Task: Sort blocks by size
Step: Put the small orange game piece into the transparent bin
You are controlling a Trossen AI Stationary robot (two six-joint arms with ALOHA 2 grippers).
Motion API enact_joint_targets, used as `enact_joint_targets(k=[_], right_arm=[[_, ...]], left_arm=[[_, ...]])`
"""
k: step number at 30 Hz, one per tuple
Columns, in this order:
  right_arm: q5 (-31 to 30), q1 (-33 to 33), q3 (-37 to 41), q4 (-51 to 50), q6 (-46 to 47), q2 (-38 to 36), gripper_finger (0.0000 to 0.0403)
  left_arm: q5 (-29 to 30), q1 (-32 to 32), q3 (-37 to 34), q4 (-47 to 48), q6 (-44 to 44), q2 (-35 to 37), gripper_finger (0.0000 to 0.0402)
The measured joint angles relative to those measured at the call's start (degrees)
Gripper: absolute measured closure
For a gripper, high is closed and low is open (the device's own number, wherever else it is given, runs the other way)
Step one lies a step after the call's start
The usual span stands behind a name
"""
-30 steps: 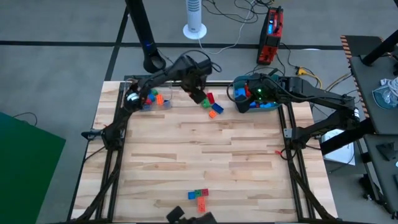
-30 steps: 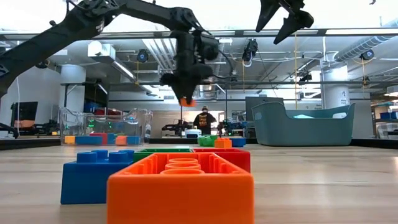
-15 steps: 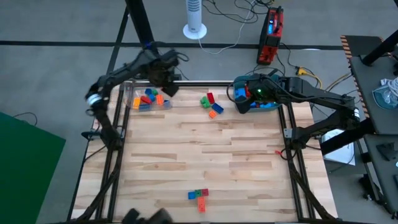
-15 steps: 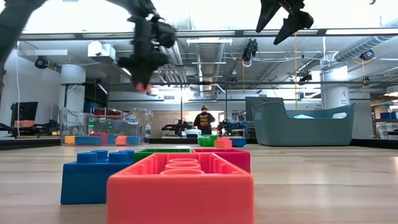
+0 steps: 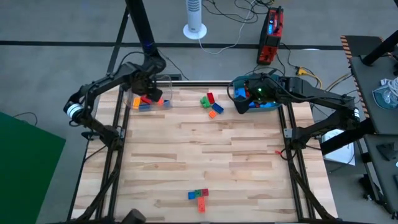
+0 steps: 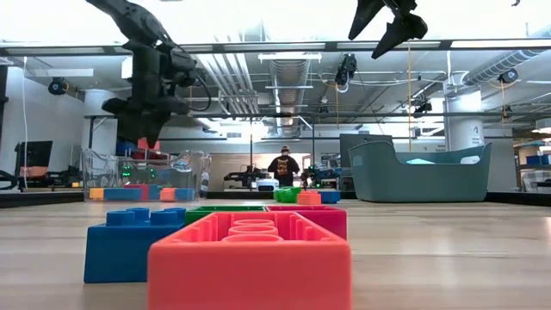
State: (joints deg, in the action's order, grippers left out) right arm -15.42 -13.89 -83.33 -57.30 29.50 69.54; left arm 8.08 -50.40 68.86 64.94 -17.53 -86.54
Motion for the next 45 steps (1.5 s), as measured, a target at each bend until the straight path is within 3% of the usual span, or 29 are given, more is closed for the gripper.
enact_joint_targets(k=[6,13,24,30,35,39,45], right_arm=[[0.93,0.0,0.0,0.2,0.87,0.0,0.003],[1.94,0.0,0.0,0.18,2.05,0.0,0.003],[2.43,0.0,0.0,0.81,3.04,0.0,0.003],[6.31,-0.01,-0.01,6.15,3.44,2.92,0.003],[10.02,-0.31,-2.49,8.21,2.35,9.98,0.003],[13.02,-0.9,-6.05,7.67,1.33,16.58,0.003],[16.36,-0.81,-13.12,-0.74,-0.91,25.33,0.003]], left_arm=[[2.15,-2.22,1.55,-0.1,0.59,-0.37,0.0243],[3.03,-3.29,5.1,0.48,0.54,-0.37,0.0195],[0.69,-2.03,6.16,2.74,1.11,0.38,0.0166],[-1.12,5.5,5.2,1.39,-1.79,4.69,0.0166],[-1.1,14.63,5.13,-0.81,-5.49,10.27,0.0166],[-0.65,21.84,5.13,-1.6,-9.4,14.78,0.0166],[4.94,31.27,5.13,-1.53,-13.46,20.49,0.0166]])
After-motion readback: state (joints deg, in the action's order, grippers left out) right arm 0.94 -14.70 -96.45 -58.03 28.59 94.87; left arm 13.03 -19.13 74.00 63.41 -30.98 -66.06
